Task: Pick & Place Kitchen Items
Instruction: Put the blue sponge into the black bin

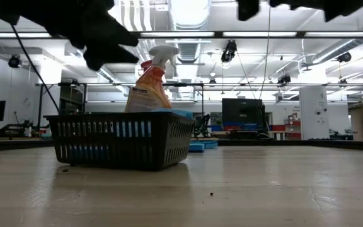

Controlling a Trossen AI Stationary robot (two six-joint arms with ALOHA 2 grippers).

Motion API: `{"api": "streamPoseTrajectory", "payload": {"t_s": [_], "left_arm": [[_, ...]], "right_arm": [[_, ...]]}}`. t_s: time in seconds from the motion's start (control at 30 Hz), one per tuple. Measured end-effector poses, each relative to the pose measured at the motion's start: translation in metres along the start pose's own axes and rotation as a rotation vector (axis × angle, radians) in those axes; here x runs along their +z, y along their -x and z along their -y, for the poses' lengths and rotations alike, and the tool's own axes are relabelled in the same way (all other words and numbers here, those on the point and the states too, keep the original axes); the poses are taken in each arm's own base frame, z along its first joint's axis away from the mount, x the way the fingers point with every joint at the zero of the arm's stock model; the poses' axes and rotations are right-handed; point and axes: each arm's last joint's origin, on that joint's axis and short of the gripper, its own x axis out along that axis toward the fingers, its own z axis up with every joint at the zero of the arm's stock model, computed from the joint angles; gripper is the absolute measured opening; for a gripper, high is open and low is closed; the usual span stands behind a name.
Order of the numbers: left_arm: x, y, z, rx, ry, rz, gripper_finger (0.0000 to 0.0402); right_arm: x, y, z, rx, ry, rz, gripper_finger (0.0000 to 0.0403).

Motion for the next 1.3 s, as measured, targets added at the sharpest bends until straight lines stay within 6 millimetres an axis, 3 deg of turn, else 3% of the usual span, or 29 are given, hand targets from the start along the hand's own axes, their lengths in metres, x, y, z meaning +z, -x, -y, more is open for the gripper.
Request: {"api": "streamPoseTrajectory", "payload": {"t_s": [0.2,0.37,0.77,1.3], "left_arm": [[-0.019,-0.02,0.004,-0.062,0.177,-0.146,0.0245],[-0.016,-0.029,0.01,-0.116,0.282,-0.193,0.0245],[-0.033,-0.043,0.01,-0.061,0.417,-0.349,0.0245],[-0.037,-0.046,0.01,-0.049,0.459,-0.369,0.0245]], "right_arm": [[-0.003,0.031,-0.006,-0.001,-0.017,0.012,0.0254],[-0.011,0.044,-0.01,-0.002,-0.019,0.001,0.0254],[-0.022,0.042,-0.01,0.0,-0.029,-0.069,0.0254],[-0.023,0.041,-0.01,-0.016,-0.015,-0.079,0.0254]]}}
